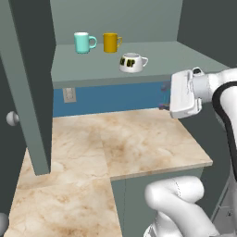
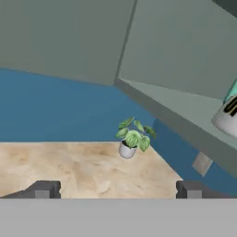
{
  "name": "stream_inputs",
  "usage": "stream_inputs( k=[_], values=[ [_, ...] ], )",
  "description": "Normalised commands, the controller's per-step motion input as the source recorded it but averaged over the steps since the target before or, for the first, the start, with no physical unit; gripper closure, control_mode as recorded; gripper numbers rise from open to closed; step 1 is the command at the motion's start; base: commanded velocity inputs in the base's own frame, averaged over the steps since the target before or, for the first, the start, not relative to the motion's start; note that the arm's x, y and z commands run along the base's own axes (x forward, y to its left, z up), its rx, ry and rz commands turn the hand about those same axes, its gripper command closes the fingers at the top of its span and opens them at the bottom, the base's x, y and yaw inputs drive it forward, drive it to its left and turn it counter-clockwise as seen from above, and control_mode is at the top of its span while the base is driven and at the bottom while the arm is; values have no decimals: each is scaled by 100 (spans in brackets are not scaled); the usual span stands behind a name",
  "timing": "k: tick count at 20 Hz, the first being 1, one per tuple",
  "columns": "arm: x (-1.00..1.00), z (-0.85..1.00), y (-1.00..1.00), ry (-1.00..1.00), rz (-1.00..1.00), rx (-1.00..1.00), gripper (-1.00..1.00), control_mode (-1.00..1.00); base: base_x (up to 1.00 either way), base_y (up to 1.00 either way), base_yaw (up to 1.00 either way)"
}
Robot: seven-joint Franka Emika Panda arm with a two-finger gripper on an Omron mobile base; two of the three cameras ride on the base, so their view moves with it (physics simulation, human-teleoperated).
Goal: Pick the mug on the counter and place it in the cabinet with the handle facing the right, like the mugs already inside.
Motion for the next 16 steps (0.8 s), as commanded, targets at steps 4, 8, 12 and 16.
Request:
stream_inputs(
  k=[4, 8, 12, 16],
  values=[
    [-100, -53, 36, 0, 0, 27, -100, -100, 0, 0, 0],
    [-52, -97, 15, 0, 0, 14, -100, -100, 0, 0, 0],
    [20, -41, 0, 14, 0, 7, -100, -100, 0, 0, 0],
    [-67, -40, 31, -8, -3, 0, -100, -100, 0, 0, 0]
  ],
)
